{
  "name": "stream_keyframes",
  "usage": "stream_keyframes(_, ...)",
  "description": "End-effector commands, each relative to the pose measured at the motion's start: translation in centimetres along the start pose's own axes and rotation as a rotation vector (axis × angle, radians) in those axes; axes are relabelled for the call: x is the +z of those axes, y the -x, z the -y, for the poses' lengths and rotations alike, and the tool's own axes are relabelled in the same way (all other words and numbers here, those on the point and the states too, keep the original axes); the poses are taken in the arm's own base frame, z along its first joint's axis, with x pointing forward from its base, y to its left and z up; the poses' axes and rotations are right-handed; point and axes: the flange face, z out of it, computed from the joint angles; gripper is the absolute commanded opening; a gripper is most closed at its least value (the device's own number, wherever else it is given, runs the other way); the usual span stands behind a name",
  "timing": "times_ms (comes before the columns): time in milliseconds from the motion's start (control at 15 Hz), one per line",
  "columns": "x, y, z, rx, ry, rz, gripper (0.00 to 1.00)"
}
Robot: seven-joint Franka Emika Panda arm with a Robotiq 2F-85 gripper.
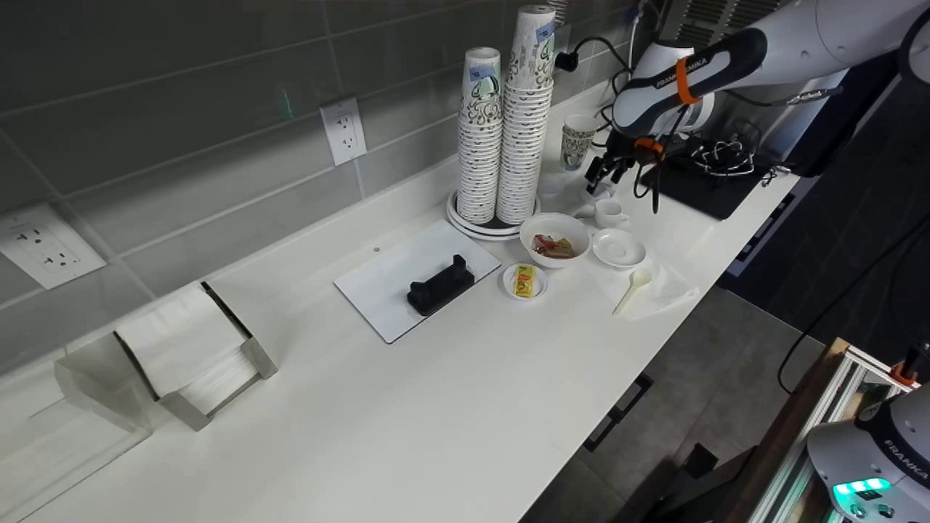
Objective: Put the coffee cup lid on the counter
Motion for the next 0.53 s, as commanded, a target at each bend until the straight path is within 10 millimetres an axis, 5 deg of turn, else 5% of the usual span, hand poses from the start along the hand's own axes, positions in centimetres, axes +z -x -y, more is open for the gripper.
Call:
stream_keyframes(0,-2.3,-0.2,0.8,-0.008,-0.042,0.024,1.0)
stream_keyframes(467,-13.5,5.0,4.0,-0.277,0.093,0.205,1.0)
